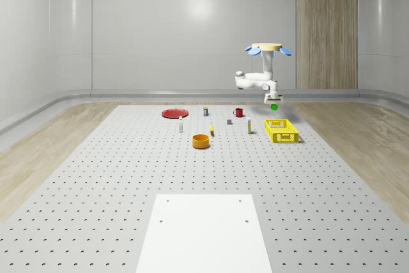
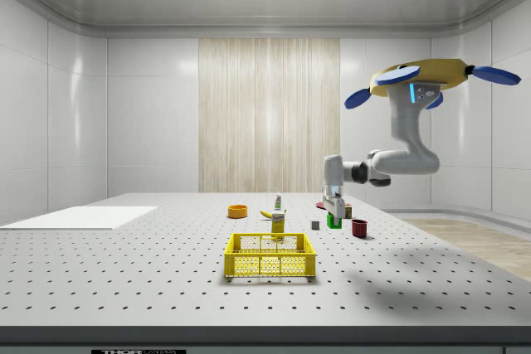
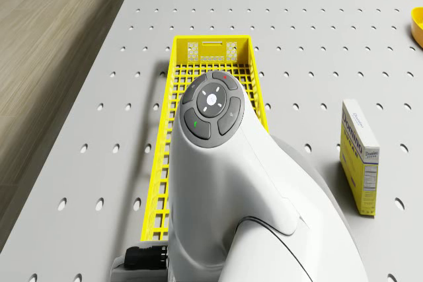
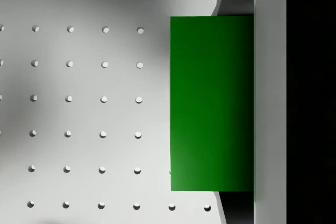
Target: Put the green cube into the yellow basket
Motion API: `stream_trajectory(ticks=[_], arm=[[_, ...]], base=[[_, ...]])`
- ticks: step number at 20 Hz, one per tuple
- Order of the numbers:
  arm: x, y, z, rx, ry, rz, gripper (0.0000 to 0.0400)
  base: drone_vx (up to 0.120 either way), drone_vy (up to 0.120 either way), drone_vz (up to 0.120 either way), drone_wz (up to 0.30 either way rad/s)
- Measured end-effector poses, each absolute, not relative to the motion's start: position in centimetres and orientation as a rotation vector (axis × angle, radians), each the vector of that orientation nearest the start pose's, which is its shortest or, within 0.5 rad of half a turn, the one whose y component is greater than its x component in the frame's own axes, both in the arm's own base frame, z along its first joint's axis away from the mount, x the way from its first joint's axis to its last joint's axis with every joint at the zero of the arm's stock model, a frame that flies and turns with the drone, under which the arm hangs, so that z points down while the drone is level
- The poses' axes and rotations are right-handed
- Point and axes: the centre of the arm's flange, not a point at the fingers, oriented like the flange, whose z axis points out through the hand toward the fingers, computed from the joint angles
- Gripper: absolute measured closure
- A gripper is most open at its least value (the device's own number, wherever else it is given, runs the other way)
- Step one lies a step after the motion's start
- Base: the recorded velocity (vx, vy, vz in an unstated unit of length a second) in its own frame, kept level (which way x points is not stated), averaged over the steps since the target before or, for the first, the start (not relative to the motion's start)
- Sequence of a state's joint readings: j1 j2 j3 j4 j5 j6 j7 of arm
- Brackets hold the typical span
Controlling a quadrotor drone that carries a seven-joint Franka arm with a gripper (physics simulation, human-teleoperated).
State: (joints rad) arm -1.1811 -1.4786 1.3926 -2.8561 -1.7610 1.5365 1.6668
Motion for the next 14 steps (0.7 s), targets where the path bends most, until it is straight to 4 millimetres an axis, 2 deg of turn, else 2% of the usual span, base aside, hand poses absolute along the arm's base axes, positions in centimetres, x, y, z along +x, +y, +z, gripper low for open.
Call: stream_trajectory(ticks=[14], arm=[[31.28,0.02,48.46,0.006,-0.005,0.769,0.0150]], base=[[0.120,0.000,0.000,0.000]])
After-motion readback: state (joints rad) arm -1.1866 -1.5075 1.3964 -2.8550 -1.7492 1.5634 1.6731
